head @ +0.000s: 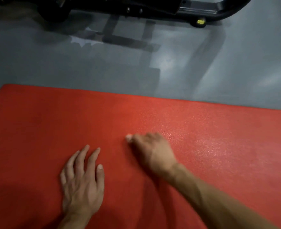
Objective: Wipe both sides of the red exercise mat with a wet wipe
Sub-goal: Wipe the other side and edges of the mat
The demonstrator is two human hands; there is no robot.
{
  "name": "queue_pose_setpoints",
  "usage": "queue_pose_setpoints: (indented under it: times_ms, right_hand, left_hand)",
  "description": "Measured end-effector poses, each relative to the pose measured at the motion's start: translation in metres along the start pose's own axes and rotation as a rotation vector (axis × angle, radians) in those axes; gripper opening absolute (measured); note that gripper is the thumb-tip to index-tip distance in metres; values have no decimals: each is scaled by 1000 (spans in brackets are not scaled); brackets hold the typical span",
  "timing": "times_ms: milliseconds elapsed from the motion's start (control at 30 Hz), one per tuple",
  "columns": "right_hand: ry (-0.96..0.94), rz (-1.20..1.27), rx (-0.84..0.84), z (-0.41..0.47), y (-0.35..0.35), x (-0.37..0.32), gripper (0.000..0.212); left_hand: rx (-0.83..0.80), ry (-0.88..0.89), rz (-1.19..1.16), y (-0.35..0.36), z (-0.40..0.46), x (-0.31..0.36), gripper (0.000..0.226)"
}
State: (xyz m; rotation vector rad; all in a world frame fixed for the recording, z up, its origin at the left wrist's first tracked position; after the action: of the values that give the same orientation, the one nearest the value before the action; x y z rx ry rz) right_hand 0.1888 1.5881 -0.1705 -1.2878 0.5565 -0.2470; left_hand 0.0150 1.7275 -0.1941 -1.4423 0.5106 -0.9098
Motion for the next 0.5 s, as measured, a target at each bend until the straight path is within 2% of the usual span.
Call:
queue_pose_setpoints:
  times_ms: [67, 133, 200, 267, 333, 433, 500]
  right_hand:
    - [301, -105, 113, -5, -27, 76, 22]
    - [664, -130, 95, -19, -54, 150, 14]
    - [851, -151, 128, -28, -66, 181, 17]
    - [853, -128, 146, -4, -52, 164, 16]
    - [778, -45, 142, 38, -29, 122, 14]
    - [435, -13, 120, 105, 4, 51, 9]
    - [261, -69, 85, 123, 5, 43, 12]
  left_hand:
    - [16, -2, -11, 0, 0, 0, 53]
    - [32, 3, -24, 0, 1, 1, 52]
    - [41, 14, -25, 1, 2, 1, 51]
    - [37, 13, -26, 1, 4, 0, 51]
    - [36, 10, -18, 2, 3, -2, 51]
    - [48, 22, -24, 2, 3, -3, 51]
    - [57, 31, -28, 2, 3, -3, 50]
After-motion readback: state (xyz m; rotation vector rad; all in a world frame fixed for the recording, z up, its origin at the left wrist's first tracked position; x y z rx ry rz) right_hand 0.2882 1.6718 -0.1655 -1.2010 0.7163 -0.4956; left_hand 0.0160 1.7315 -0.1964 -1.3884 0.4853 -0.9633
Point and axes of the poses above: each hand's wrist, its own z-axis towards the middle knuckle, its own y-axis out of the palm, x = y × z, the point moved 5 cm from there along z, towards the middle knuckle, and after that the axes turned 2 degrees about -x, right-handed, at the moved point
